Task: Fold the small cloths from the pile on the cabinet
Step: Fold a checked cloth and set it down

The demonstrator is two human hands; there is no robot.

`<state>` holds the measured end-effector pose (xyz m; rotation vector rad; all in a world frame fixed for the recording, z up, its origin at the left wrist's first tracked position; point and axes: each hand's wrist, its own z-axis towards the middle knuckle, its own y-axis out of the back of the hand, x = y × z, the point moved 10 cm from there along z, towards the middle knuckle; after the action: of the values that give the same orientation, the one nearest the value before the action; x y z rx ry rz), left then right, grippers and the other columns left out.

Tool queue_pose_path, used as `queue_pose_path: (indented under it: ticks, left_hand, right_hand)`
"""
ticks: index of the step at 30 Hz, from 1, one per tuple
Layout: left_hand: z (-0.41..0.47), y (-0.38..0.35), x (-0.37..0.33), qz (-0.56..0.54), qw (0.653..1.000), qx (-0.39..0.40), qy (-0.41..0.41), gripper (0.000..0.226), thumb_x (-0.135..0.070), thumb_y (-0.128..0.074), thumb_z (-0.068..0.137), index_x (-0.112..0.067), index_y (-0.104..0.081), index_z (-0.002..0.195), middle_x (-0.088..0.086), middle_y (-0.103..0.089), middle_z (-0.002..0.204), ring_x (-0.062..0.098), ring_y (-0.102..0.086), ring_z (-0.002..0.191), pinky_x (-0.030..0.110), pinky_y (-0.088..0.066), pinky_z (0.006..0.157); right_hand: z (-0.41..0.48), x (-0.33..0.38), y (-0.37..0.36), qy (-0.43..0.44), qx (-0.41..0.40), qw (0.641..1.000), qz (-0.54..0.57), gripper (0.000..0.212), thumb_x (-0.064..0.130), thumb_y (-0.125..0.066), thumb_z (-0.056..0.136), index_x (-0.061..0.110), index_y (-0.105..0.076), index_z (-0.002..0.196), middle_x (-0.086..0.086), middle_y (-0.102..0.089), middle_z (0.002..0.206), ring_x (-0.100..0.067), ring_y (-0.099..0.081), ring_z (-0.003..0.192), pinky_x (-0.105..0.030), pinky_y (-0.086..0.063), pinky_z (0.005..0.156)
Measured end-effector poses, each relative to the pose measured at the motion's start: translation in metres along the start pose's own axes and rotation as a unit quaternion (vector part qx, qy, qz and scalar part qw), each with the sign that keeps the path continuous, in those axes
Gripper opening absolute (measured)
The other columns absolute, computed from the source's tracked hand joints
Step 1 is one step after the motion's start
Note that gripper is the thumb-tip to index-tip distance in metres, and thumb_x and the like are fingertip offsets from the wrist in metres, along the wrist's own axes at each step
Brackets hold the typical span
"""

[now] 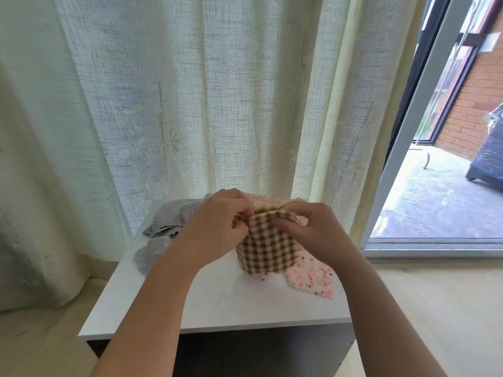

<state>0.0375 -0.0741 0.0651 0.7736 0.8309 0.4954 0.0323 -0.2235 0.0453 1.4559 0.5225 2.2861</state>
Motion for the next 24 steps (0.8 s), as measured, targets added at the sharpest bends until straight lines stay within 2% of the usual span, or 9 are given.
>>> queue_pose_path:
  ticks: [2,5,7,9,12,15,17,20,24]
  left_hand:
    - [0.0,-0.001,0.006,-0.007,1.0,0.006,0.008,0.024,-0.004,-0.061,0.078,-0.027,-0.057,0.075,-0.011,-0.06,0.098,0.009,-0.051,0.097,0.017,-0.038,0.079]
    - [-0.002,-0.011,0.013,-0.005,0.999,0.047,0.021,0.013,-0.019,-0.068,0.079,-0.029,-0.063,0.085,-0.02,-0.055,0.101,0.004,-0.052,0.099,0.025,-0.042,0.087]
    - [-0.003,-0.016,0.018,-0.012,0.998,0.063,0.027,0.01,-0.028,-0.072,0.079,-0.028,-0.068,0.088,-0.022,-0.054,0.1,0.002,-0.052,0.098,0.028,-0.043,0.087]
    - [-0.003,-0.017,0.025,-0.004,0.997,0.067,0.039,0.01,-0.033,-0.075,0.079,-0.025,-0.068,0.081,-0.018,-0.055,0.095,0.002,-0.053,0.092,0.03,-0.045,0.084]
    - [-0.001,-0.007,0.031,0.016,0.998,0.037,0.051,0.024,-0.037,-0.076,0.078,-0.03,-0.058,0.063,-0.016,-0.056,0.084,0.006,-0.055,0.083,0.035,-0.046,0.077]
    - [-0.002,0.0,0.022,0.055,0.997,0.014,0.046,0.035,-0.042,-0.072,0.079,-0.037,-0.046,0.057,-0.016,-0.053,0.078,0.009,-0.054,0.08,0.036,-0.046,0.075]
    - [-0.003,0.001,0.018,0.085,0.995,0.012,0.044,0.028,-0.045,-0.068,0.082,-0.037,-0.049,0.062,-0.015,-0.05,0.075,0.008,-0.051,0.078,0.031,-0.042,0.069]
    - [-0.003,0.005,0.022,0.142,0.988,0.003,0.058,0.018,-0.049,-0.063,0.084,-0.031,-0.062,0.082,-0.011,-0.054,0.079,0.008,-0.052,0.079,0.025,-0.035,0.06]
    - [-0.003,0.006,0.023,0.14,0.989,0.009,0.053,0.017,-0.045,-0.065,0.084,-0.029,-0.06,0.079,-0.012,-0.052,0.074,0.005,-0.047,0.074,0.018,-0.031,0.058]
  right_hand:
    - [0.0,0.002,0.005,0.005,-0.023,0.999,0.029,0.004,0.022,-0.077,0.081,0.026,-0.078,0.08,0.01,-0.074,0.085,-0.008,-0.067,0.091,-0.029,-0.05,0.085]
    - [0.0,0.001,0.011,0.008,-0.052,0.997,0.05,0.011,0.017,-0.08,0.078,0.027,-0.076,0.077,0.013,-0.072,0.082,-0.004,-0.066,0.087,-0.02,-0.047,0.081]
    - [0.0,-0.002,0.014,0.0,-0.068,0.996,0.062,0.008,0.019,-0.082,0.076,0.024,-0.077,0.08,0.011,-0.073,0.085,-0.005,-0.066,0.09,-0.024,-0.049,0.085]
    - [0.0,-0.007,0.02,-0.009,-0.094,0.993,0.069,0.01,0.023,-0.083,0.073,0.022,-0.077,0.08,0.009,-0.073,0.087,-0.008,-0.067,0.093,-0.03,-0.05,0.089]
    - [-0.001,-0.012,0.027,-0.02,-0.122,0.99,0.068,0.014,0.025,-0.086,0.069,0.019,-0.075,0.076,0.007,-0.073,0.087,-0.006,-0.066,0.094,-0.031,-0.049,0.09]
    - [-0.002,-0.012,0.025,-0.025,-0.121,0.99,0.068,0.014,0.025,-0.086,0.069,0.019,-0.074,0.075,0.007,-0.073,0.086,-0.006,-0.066,0.094,-0.034,-0.051,0.092]
    - [-0.002,-0.01,0.025,-0.023,-0.12,0.99,0.066,0.012,0.025,-0.084,0.071,0.02,-0.074,0.076,0.006,-0.073,0.084,-0.01,-0.066,0.094,-0.038,-0.052,0.091]
    - [-0.001,-0.013,0.029,-0.018,-0.12,0.991,0.062,0.007,0.023,-0.08,0.077,0.019,-0.074,0.08,0.004,-0.073,0.087,-0.015,-0.067,0.094,-0.043,-0.052,0.092]
    - [-0.001,-0.019,0.029,-0.027,-0.123,0.989,0.074,0.006,0.026,-0.08,0.075,0.025,-0.074,0.078,0.008,-0.074,0.09,-0.017,-0.068,0.099,-0.048,-0.05,0.096]
